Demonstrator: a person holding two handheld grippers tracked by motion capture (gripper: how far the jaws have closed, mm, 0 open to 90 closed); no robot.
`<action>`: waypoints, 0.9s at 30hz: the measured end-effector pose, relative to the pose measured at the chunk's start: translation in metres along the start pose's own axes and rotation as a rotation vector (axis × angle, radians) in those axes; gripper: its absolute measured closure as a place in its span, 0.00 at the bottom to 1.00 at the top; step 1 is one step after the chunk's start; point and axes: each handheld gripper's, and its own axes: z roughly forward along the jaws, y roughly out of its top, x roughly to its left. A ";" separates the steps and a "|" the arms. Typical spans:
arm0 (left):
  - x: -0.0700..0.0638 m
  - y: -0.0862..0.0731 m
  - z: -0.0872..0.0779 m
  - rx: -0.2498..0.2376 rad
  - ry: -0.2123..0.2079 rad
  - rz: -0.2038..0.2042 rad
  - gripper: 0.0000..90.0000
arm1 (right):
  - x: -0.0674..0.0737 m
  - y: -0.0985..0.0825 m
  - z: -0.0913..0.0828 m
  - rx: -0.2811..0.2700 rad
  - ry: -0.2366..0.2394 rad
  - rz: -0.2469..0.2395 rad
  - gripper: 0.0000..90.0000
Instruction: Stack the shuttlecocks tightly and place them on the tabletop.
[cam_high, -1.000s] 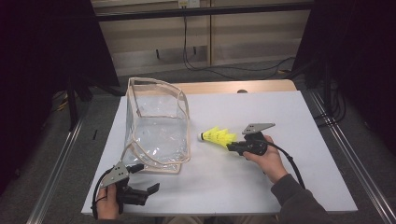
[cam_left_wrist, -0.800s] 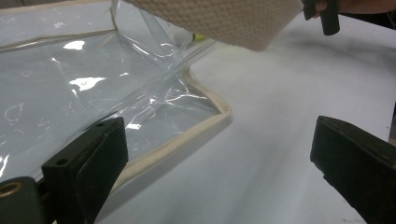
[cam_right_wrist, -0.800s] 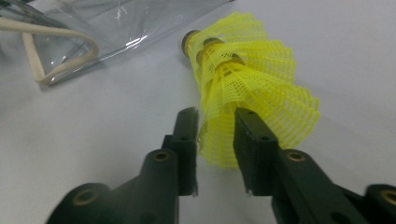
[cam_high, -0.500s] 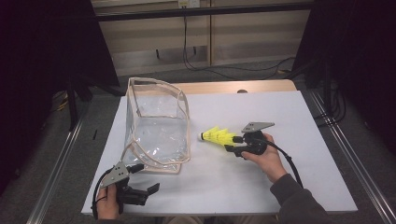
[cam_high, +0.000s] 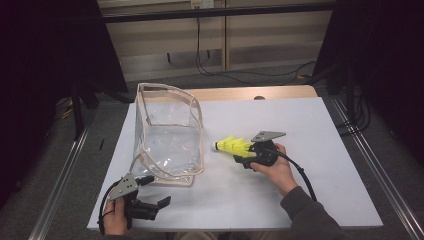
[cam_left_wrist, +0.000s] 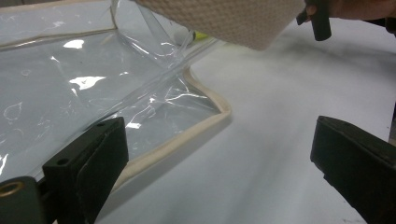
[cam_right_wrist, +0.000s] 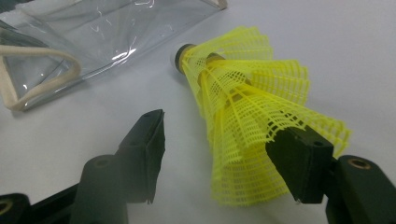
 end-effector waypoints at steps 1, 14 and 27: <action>0.000 0.000 0.000 -0.001 0.001 -0.001 0.04 | 0.000 0.000 0.001 -0.002 0.000 0.004 0.42; -0.001 0.000 0.001 -0.007 0.000 -0.005 0.04 | 0.005 0.002 0.013 -0.004 -0.014 0.027 0.46; 0.001 -0.001 0.000 -0.003 0.001 0.002 0.04 | 0.004 0.003 0.025 -0.017 -0.069 0.084 0.61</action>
